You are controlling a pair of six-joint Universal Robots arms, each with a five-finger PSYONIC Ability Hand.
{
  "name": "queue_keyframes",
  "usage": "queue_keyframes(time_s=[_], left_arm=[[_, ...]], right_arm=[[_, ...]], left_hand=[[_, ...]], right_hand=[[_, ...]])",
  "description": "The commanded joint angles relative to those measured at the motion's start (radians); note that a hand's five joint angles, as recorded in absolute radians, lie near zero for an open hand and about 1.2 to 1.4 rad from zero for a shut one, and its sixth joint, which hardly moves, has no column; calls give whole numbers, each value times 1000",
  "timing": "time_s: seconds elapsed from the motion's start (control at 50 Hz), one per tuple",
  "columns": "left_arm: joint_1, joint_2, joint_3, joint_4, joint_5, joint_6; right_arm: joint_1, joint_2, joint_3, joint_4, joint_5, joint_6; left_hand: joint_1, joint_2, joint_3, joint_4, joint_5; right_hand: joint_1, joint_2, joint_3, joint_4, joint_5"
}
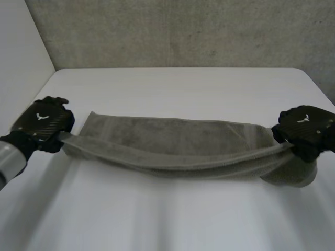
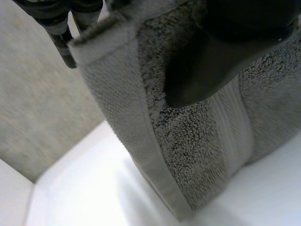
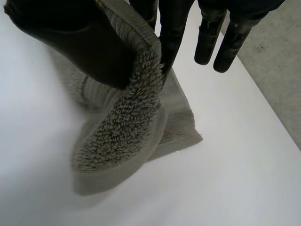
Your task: Fold the towel.
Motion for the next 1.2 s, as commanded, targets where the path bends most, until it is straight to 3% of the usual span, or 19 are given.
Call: queue_keyframes(time_s=[0.02,0.1,0.32,0.4,0.8,0.82,0.84,0.86,0.9,0.92,0.96,1.12,1.2], left_arm=[[-105,-316,243,-3,-127,4],[-138,-456,407,-17,-200,-4],[-200,-671,726,-92,-230,-4],[-211,-739,822,-120,-256,-4],[-227,-892,996,-126,-314,-1],[-228,-894,996,-126,-316,-1],[-228,-894,996,-126,-316,-1],[-228,-895,996,-126,-319,-1],[-232,-898,998,-124,-348,1],[-232,-898,998,-124,-348,1],[-234,-903,1002,-123,-404,3],[-246,-886,1012,-124,-454,-1],[-249,-846,993,-124,-455,-2]], right_arm=[[63,256,-219,-47,10,8],[92,331,-285,-85,21,7],[126,517,-414,-341,72,30],[127,568,-452,-364,84,33],[156,724,-543,-447,95,38],[156,726,-537,-458,95,38],[158,729,-535,-469,95,38],[158,729,-535,-469,95,38],[159,738,-529,-496,104,38],[161,746,-529,-512,115,39],[162,749,-530,-524,133,38],[190,726,-492,-578,164,51],[193,648,-437,-657,169,105]], left_hand=[[87,46,-58,-66,75],[87,46,-58,-66,75],[87,46,-58,-66,75],[87,46,-58,-66,75],[87,46,-58,-66,75],[47,6,-58,-66,34],[46,5,-58,-66,34],[-174,-216,-58,-66,-187],[-662,-703,-58,-66,-674],[-664,-705,-58,-66,-677],[-1105,-1146,-58,-66,-1118],[-1119,-1160,-58,-66,-1132],[-1113,-1155,-58,-66,-1126]], right_hand=[[64,67,-53,-76,36],[64,67,-53,-76,36],[64,67,-53,-76,36],[64,67,-53,-76,36],[64,67,-53,-76,36],[64,67,-53,-76,36],[-223,-220,-53,-76,-251],[-226,-222,-53,-76,-254],[-1158,-1155,-53,-76,-1186],[-1158,-1155,-53,-76,-1186],[-1158,-1155,-53,-76,-1186],[-1158,-1155,-53,-76,-1186],[-1158,-1155,-53,-76,-1186]])
